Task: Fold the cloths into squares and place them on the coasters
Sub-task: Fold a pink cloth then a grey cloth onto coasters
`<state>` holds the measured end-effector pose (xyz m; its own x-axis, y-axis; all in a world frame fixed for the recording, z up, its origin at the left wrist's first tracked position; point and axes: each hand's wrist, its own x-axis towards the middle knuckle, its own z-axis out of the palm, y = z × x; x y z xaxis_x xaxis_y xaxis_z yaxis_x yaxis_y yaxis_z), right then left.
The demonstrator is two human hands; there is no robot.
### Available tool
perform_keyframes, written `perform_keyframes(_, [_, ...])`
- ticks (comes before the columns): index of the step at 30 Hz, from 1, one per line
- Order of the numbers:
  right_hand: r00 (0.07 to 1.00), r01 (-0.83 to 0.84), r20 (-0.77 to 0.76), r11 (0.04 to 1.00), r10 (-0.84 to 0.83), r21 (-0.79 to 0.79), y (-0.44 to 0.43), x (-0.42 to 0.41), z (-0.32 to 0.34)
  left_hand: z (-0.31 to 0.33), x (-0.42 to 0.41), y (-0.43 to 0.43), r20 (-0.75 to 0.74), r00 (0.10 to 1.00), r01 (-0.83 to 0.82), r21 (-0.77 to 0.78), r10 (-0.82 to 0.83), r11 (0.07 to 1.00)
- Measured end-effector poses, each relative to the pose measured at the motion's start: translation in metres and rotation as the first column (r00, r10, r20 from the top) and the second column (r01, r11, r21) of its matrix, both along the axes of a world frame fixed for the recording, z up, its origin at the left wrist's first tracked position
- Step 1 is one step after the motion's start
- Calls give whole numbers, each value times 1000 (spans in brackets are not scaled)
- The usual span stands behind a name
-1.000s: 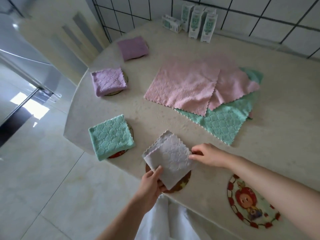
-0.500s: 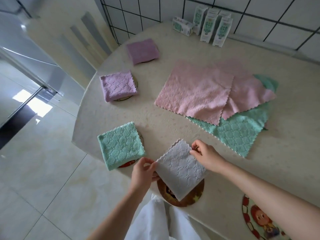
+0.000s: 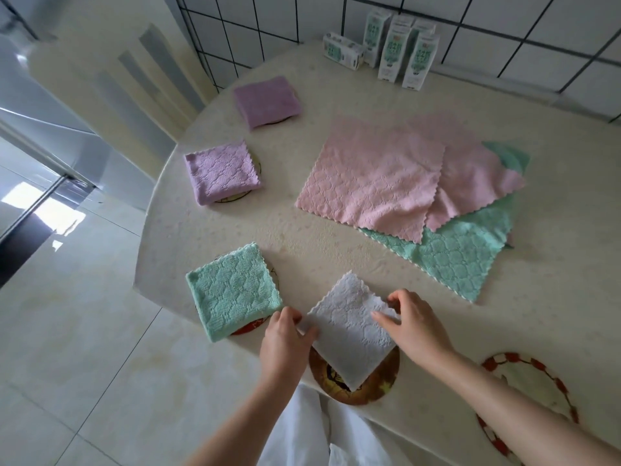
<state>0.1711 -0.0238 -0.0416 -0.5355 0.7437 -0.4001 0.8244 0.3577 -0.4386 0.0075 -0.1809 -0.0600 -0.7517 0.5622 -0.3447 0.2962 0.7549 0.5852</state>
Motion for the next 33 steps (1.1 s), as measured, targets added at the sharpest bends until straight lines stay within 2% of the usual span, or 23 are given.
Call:
perform_keyframes(4, [986, 166, -8, 986, -166, 21, -18, 17, -4, 3, -1, 3, -3, 999, 32, -56, -32, 998])
perform_keyframes(10, [941, 334, -5, 935, -337, -119, -17, 9, -6, 5, -4, 10, 57, 998, 42, -104, -36, 994])
perform_keyframes(15, [884, 467, 108, 841, -456, -274, -7, -1, 2, 3, -9, 15, 113, 990, 102, -171, -84, 980])
perform_keyframes(18, [848, 516, 93, 773, -521, -369, -3, 1, 2, 9, -13, 17, 220, 975, 64, -132, -33, 989])
perform_keyframes(20, [825, 528, 51, 736, -562, -425, -2, 7, 1, 16, -18, 17, 412, 910, -42, -42, 55, 998])
perform_keyframes(23, [739, 545, -5, 601, -674, -584, -8, 19, 3, 26, -22, 14, 736, 663, -299, 93, 136, 950])
perform_keyframes(24, [717, 544, -19, 577, -697, -609, -13, 24, 4, 29, -22, 12, 785, 605, -339, 105, 131, 935])
perform_keyframes(26, [693, 549, -41, 564, -720, -616, -23, 34, 5, 31, -18, 8, 811, 574, -347, 115, 114, 931])
perform_keyframes(30, [684, 548, -38, 547, -729, -633, -47, 48, 9, 26, -5, -5, 759, 638, -317, 104, 130, 943])
perform_keyframes(33, [705, 548, -30, 571, -708, -611, -61, 49, 4, 12, -2, -14, 575, 798, -281, 85, 184, 956])
